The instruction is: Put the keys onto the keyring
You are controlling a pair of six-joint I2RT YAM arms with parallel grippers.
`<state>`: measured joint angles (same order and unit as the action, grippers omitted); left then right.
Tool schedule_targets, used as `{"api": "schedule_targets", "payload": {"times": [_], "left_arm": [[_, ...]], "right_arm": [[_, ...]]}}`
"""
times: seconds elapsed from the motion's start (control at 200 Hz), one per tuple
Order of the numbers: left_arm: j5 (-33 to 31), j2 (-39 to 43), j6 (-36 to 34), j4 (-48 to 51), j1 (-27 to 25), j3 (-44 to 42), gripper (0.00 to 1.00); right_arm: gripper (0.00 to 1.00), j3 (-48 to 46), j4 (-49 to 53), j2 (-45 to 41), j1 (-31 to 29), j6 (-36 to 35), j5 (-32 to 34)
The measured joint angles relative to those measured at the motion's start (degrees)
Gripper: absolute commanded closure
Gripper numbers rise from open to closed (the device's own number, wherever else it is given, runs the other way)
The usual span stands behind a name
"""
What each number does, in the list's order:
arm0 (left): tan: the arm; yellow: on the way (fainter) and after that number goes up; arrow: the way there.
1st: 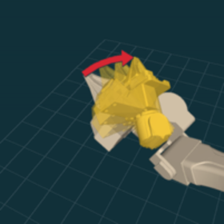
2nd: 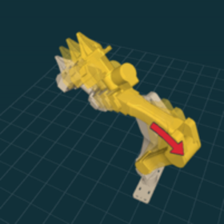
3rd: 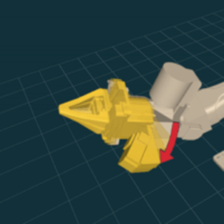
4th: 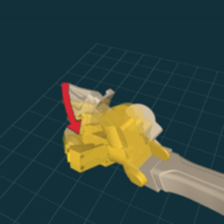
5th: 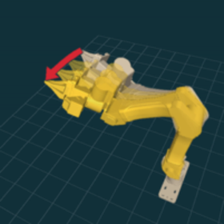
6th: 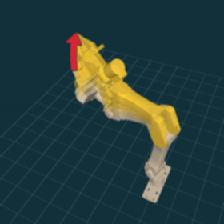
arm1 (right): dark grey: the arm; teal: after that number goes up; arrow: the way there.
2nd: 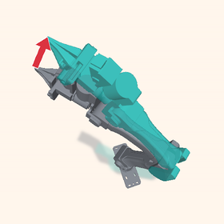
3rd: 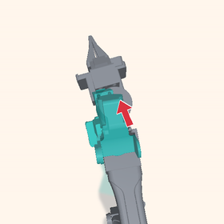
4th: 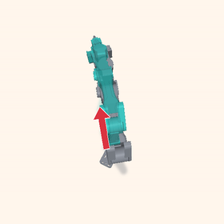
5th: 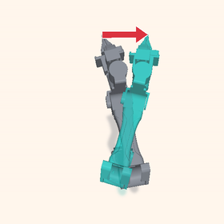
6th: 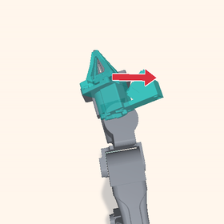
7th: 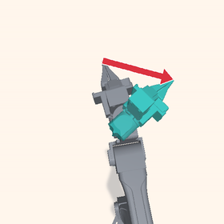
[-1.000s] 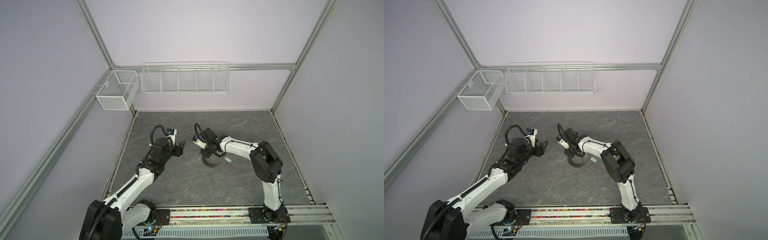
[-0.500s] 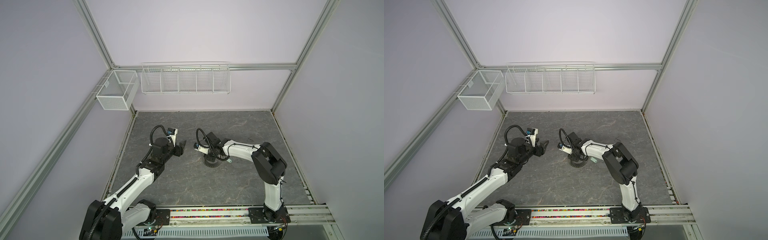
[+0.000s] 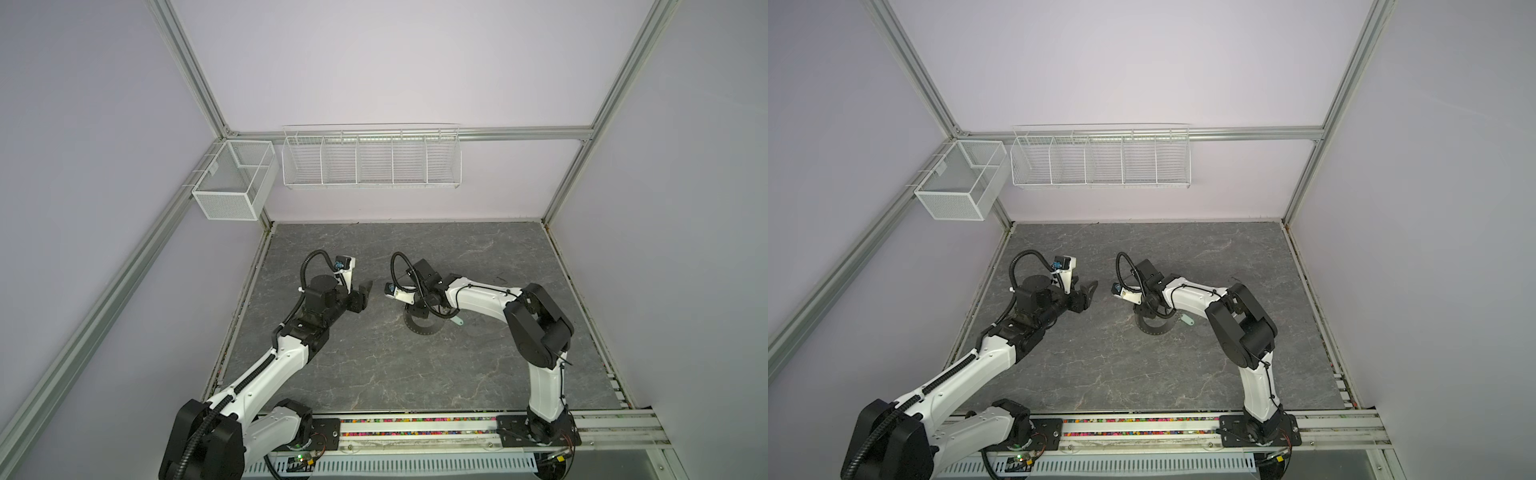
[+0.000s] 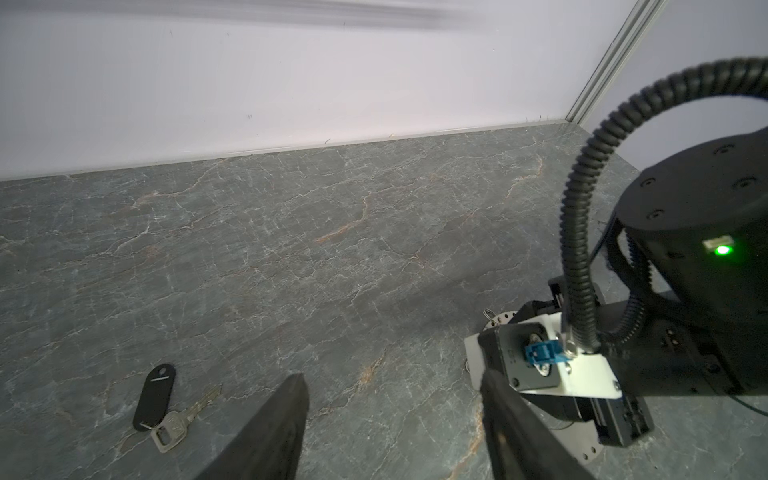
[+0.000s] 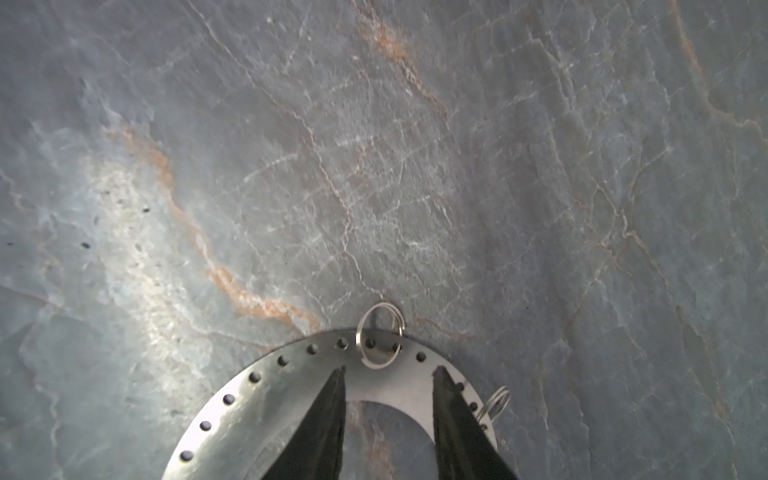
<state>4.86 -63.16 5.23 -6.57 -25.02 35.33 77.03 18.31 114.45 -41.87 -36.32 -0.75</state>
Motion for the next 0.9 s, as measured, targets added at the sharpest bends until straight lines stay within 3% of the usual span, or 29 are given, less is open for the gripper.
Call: {"api": "schedule_targets", "payload": {"times": [0.51, 0.9], "left_arm": [[0.15, -0.94, -0.39, -0.09, 0.0, 0.0, 0.34], [0.15, -0.94, -0.39, -0.17, 0.0, 0.0, 0.34]], "right_arm": [[0.63, 1.9, 1.22, 2.84, 0.22, -1.27, -2.01], [0.83, 1.95, 1.2, 2.91, 1.49, -0.28, -1.88]]}}
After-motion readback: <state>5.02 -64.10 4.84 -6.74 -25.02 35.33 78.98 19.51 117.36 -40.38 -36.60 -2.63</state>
